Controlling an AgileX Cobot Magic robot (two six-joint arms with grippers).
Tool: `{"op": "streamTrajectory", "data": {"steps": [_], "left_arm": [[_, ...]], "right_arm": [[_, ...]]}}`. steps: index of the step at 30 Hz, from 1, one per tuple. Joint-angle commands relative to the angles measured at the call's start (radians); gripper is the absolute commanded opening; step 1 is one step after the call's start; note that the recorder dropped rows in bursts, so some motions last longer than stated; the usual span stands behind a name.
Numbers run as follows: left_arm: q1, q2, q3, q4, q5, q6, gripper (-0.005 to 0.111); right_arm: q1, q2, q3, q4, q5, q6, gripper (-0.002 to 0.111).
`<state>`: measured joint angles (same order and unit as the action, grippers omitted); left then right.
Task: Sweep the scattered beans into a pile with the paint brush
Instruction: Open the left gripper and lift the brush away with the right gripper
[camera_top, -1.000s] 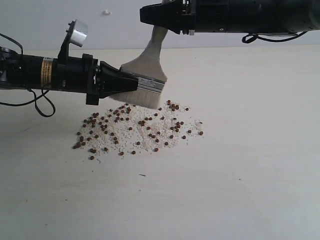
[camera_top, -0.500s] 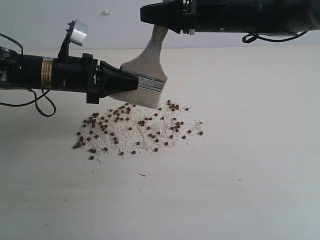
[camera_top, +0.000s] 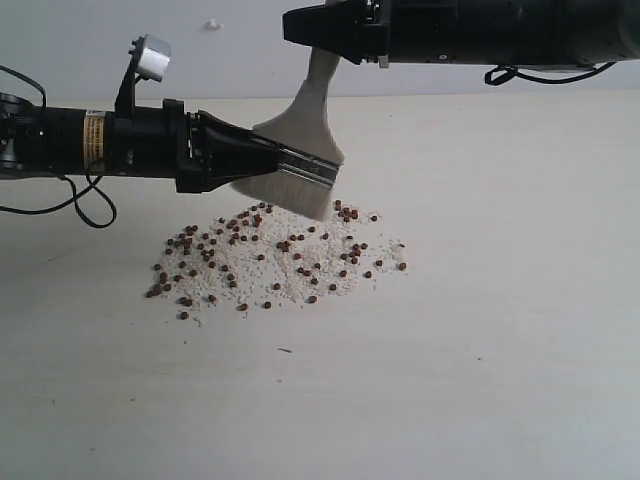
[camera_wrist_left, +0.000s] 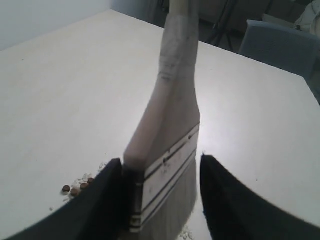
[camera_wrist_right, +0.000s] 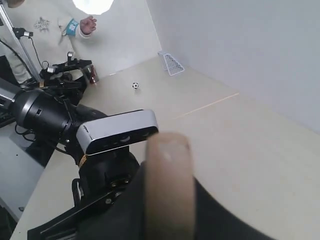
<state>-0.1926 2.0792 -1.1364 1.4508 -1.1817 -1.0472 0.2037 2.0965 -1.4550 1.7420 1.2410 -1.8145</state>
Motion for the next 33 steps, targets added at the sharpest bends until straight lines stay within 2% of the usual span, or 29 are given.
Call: {"op": "streamTrajectory", "data": {"steps": [1,9,21,23,26,27,33], "left_arm": [[0.003,-0.002,-0.006,-0.02,-0.039,-0.008,0.046],[0.017,-0.002,-0.006,0.013,-0.039,-0.048,0.046],[0.083,-0.048,-0.006,0.082,-0.039,-0.198,0.044],[0.09,-0.06,-0.006,0.087,-0.039,-0.224,0.035],[0.091,-0.071,-0.006,0.117,-0.039,-0.227,0.006],[0.091,-0.076,-0.006,0.125,-0.039,-0.222,0.001],[0.1,-0.119,0.056,0.11,-0.039,-0.223,0.0]], "right_arm": [[-0.006,-0.028,-0.01,0.002,-0.115,0.009,0.0],[-0.009,-0.05,-0.01,0.002,-0.247,0.057,0.0],[-0.009,-0.126,0.009,0.002,-0.461,0.096,0.0],[-0.009,-0.171,0.042,0.002,-0.554,0.096,0.0],[-0.009,-0.245,0.106,0.002,-0.682,0.096,0.0],[-0.009,-0.27,0.125,0.002,-0.705,0.091,0.0],[-0.006,-0.403,0.26,0.002,-0.865,0.083,0.0]]}}
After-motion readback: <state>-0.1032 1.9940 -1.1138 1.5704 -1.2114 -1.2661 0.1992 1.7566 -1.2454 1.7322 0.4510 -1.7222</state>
